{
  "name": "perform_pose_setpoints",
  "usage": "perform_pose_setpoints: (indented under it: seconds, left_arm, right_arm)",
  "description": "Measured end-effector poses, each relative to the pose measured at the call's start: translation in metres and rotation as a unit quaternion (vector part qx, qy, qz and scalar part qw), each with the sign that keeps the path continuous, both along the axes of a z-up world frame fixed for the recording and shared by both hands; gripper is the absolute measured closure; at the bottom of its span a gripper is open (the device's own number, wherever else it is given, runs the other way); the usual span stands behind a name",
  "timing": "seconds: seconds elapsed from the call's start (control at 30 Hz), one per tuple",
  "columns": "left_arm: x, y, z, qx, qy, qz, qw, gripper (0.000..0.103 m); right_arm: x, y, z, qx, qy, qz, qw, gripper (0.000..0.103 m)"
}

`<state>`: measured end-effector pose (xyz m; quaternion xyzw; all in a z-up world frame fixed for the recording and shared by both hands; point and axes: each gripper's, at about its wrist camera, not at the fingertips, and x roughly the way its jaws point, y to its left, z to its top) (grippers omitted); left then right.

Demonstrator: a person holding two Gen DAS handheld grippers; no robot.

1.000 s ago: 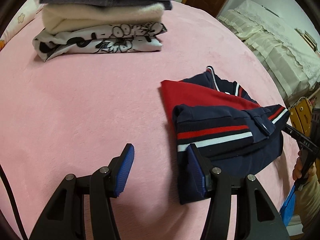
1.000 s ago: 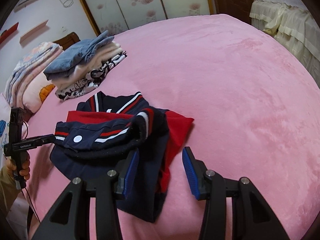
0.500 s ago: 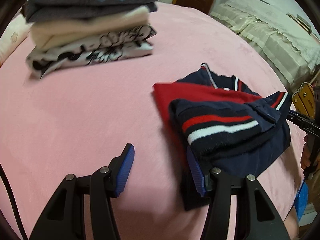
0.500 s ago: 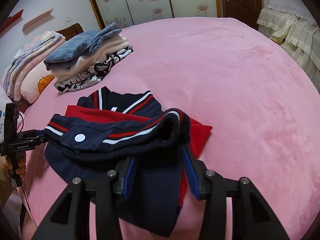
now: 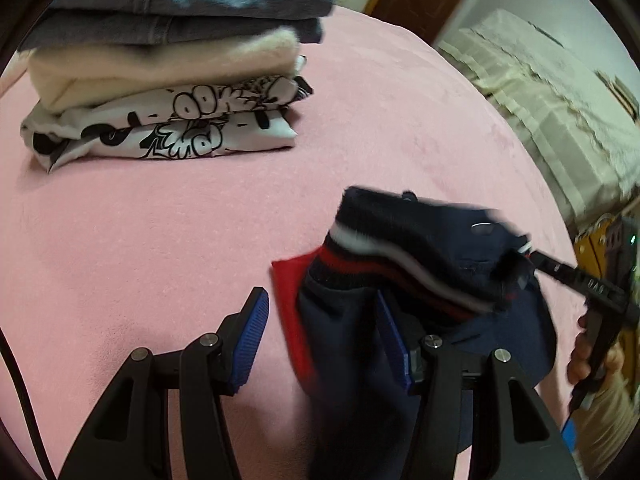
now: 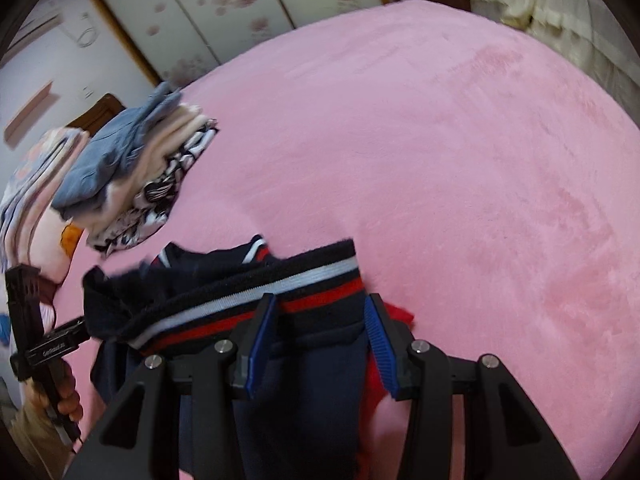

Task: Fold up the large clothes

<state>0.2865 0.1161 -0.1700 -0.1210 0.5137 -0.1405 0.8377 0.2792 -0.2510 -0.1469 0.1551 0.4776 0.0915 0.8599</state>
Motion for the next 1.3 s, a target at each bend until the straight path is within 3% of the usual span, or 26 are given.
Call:
perform_pose_setpoints:
  seconds: [0.2,0.33,0.4,0.43,0.47,0.5,0.73,0.87,1.0,1.03,1.07,1.1,1.2,1.3]
  left_arm:
    - [0.002,-0.002,0.011,-0.034,-0.005,-0.019,0.9992,0.050]
    - [0.008,-0.012,0.005,-0.025,-0.004,-0.020,0.9995,0.050]
    - [0.010,-0.015,-0.001,-0.014,0.001,-0.009,0.9999,0.053]
    - [0.012,-0.017,-0.004,-0.012,0.001,-0.002,0.9999,0.057]
    - [0.013,-0.018,-0.006,-0.007,0.000,0.004,1.0000,0.066]
    - [0.013,-0.019,-0.007,-0.003,-0.001,0.006,1.0000,0.067]
    - [0.006,-0.022,0.005,0.042,-0.041,0.000,0.9983,0.067]
    - [0.009,-0.030,0.006,0.063,-0.046,-0.022,0.9967,0.056]
    - [0.010,-0.044,0.004,0.102,-0.071,-0.037,0.9916,0.054]
    - [0.010,-0.046,0.005,0.105,-0.078,-0.038,0.9907,0.057]
    - [0.009,-0.048,0.006,0.110,-0.087,-0.040,0.9893,0.081]
    - [0.008,-0.051,0.008,0.128,-0.093,-0.037,0.9867,0.095]
    - [0.004,-0.046,0.017,0.123,-0.102,-0.011,0.9871,0.096]
    - [0.003,-0.035,0.019,0.110,-0.096,0.019,0.9892,0.096]
  right_arm:
    - [0.006,-0.001,-0.007,0.013,0.008,0.007,1.000,0.056]
    - [0.004,-0.005,-0.011,0.032,0.005,0.008,0.999,0.056]
    - [0.002,-0.007,-0.013,0.035,0.003,0.006,0.999,0.065]
    - [0.001,-0.007,-0.013,0.029,0.000,0.004,1.000,0.069]
    - [0.000,-0.005,-0.014,0.013,0.001,0.004,1.000,0.080]
    - [0.000,-0.003,-0.014,0.003,0.001,0.005,1.000,0.084]
    - [0.002,-0.007,-0.013,-0.002,0.008,0.010,1.000,0.077]
    - [0.008,-0.002,-0.018,-0.014,0.013,0.014,1.000,0.070]
    - [0.013,0.006,-0.023,-0.030,0.007,0.021,0.999,0.068]
    - [0.015,0.009,-0.024,-0.038,0.007,0.021,0.999,0.070]
    - [0.015,0.011,-0.024,-0.048,0.007,0.021,0.999,0.075]
    - [0.014,0.014,-0.022,-0.064,0.001,0.022,0.998,0.089]
    - [0.005,0.015,-0.010,-0.073,-0.020,0.016,0.997,0.092]
    - [-0.006,0.002,0.010,-0.042,-0.057,-0.015,0.997,0.093]
